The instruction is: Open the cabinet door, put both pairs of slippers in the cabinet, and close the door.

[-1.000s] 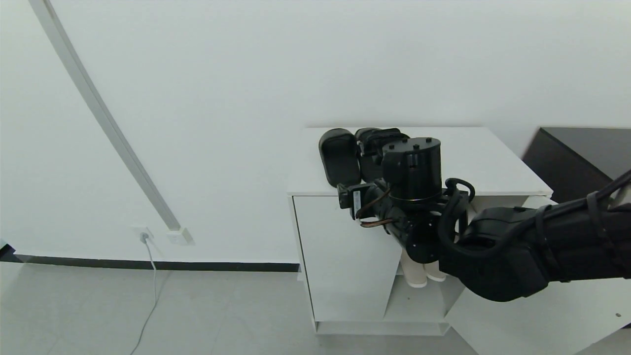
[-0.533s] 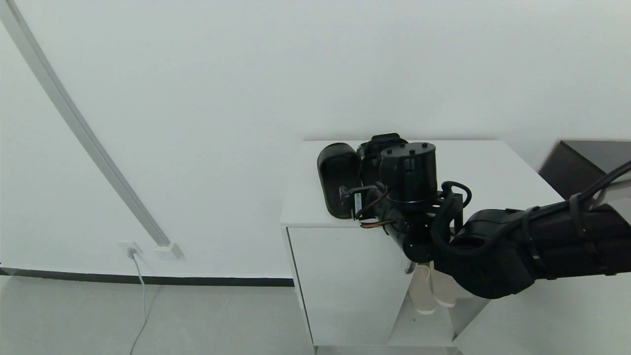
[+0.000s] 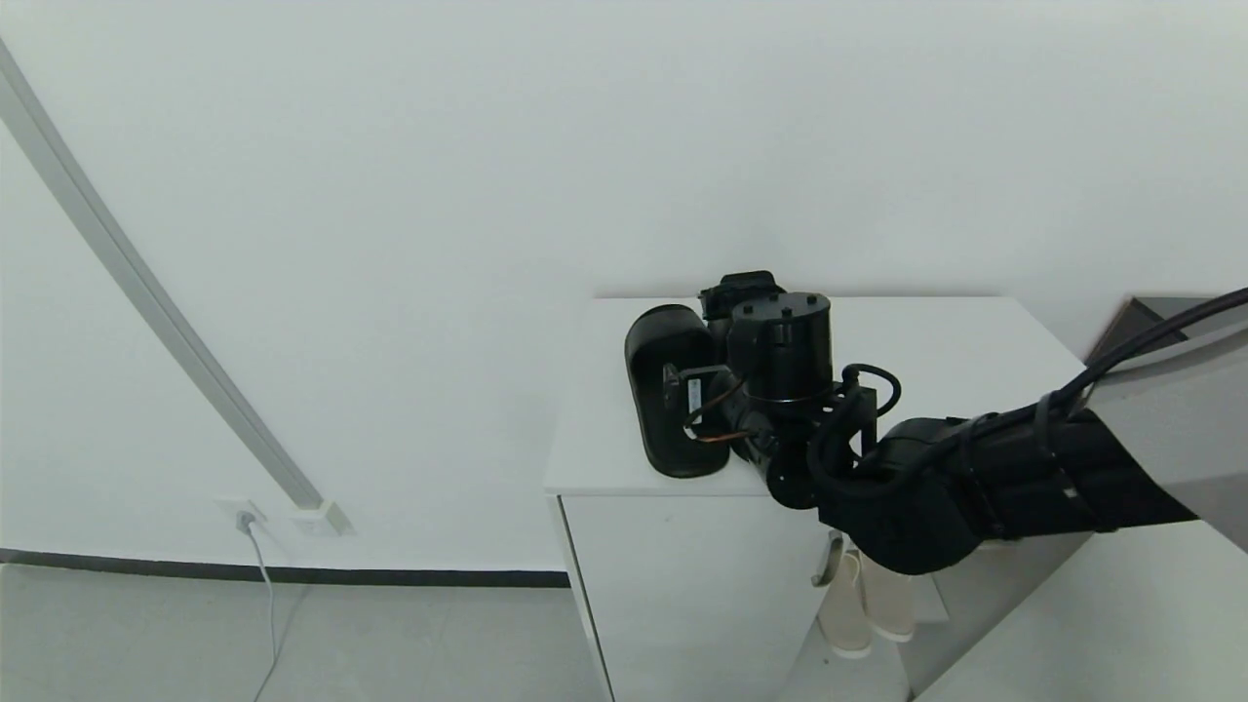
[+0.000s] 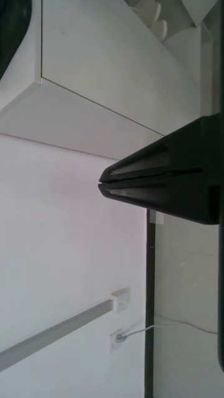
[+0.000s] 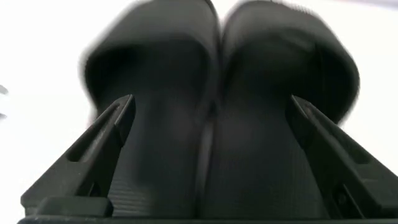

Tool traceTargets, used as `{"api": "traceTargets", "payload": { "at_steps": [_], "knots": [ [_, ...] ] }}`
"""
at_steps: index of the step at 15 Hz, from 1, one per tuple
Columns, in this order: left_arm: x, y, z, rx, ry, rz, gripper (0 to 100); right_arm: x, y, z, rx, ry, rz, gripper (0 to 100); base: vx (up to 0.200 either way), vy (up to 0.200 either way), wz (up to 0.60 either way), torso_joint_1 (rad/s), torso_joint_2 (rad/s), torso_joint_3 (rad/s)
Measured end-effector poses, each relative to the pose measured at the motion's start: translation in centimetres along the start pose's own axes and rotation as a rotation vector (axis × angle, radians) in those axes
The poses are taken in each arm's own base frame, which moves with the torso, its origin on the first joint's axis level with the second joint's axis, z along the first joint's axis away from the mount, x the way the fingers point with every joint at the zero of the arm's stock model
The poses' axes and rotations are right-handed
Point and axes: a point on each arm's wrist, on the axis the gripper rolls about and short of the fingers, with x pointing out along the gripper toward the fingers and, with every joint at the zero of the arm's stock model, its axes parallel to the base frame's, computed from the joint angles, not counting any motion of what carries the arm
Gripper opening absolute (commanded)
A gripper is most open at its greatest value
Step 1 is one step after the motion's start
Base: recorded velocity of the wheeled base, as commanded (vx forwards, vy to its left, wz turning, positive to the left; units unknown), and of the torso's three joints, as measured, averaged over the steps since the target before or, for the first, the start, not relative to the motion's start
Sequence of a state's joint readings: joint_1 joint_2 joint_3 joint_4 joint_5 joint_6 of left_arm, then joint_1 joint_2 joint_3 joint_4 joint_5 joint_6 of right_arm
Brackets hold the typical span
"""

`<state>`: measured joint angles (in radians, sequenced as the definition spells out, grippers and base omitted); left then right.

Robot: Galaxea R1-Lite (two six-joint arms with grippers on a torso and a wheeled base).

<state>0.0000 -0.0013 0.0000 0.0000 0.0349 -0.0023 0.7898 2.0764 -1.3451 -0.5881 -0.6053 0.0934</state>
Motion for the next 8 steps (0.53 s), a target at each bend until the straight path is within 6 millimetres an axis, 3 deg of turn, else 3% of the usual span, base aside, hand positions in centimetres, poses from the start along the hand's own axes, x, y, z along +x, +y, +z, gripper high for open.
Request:
{"api": "traceTargets", "payload": {
  "at_steps": [8],
  "knots": [
    [0.0, 0.0, 0.0, 0.000, 0.000, 0.000, 0, 3.9, 0.2, 0.0, 0.002, -0.037, -0.037, 100, 0.000, 0.000, 0.00, 0.000, 0.00, 0.000]
  ]
}}
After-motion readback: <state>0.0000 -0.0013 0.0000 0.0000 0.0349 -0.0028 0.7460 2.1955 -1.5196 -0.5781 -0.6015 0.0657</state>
